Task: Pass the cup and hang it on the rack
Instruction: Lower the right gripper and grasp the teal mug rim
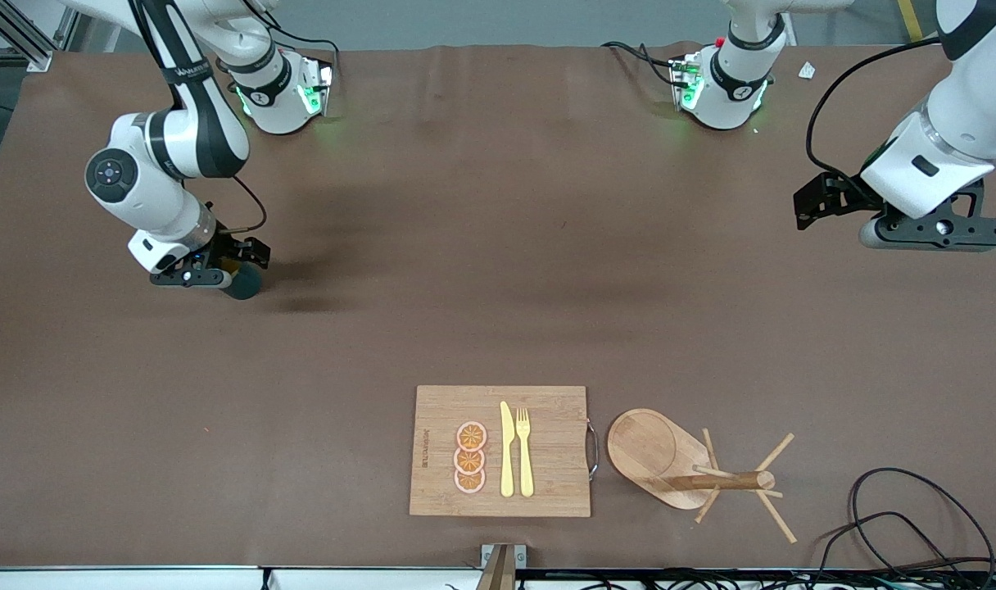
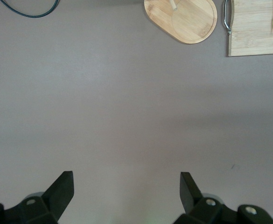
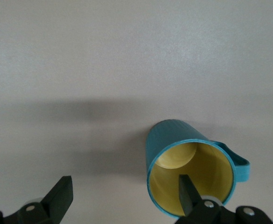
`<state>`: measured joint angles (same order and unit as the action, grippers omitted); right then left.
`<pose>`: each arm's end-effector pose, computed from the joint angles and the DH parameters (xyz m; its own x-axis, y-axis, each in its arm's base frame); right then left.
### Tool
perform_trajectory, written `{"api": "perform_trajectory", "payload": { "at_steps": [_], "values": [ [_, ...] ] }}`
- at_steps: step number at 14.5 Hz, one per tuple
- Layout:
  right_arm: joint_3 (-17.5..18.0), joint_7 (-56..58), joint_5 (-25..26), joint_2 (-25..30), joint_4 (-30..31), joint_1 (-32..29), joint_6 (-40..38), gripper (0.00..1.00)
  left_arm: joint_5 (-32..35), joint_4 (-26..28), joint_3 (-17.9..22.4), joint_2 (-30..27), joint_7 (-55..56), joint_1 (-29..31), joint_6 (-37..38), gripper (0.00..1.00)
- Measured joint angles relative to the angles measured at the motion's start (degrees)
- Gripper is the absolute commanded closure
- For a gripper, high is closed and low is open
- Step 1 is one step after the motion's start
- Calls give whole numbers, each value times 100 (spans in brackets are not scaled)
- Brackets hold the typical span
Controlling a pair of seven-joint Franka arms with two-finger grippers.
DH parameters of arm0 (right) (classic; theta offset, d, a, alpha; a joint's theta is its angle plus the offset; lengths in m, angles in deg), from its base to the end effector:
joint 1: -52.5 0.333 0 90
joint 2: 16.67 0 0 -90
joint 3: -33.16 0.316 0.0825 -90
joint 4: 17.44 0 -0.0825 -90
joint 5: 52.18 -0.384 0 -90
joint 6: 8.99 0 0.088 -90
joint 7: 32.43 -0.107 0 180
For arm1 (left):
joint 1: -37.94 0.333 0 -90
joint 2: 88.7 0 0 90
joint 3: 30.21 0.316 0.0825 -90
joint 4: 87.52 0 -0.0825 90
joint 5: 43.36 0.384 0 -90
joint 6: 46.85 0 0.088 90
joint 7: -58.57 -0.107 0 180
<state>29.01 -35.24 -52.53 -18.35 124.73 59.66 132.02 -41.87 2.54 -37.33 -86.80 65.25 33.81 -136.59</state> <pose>0.4668 0.0244 0.2738 0.9988 -0.0014 -0.0495 -0.0014 -1.0000 0.0009 0.5532 -0.1060 0.6052 0.9962 -0.0796 -0.0357 -0.0805 -0.9964 -0.0262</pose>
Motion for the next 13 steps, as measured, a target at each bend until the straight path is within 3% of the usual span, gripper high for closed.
{"api": "perform_trajectory", "payload": {
  "at_steps": [7,10,13],
  "values": [
    [-5,-12,0,-241,91,-80,428,3,0,0,0,57,0,-1,-6,0],
    [-6,-14,0,-324,155,-118,541,32,0,0,0,57,0,-2,-7,0],
    [-5,-15,0,-344,156,-144,554,49,0,0,0,60,0,-2,-73,0]
  ]
}}
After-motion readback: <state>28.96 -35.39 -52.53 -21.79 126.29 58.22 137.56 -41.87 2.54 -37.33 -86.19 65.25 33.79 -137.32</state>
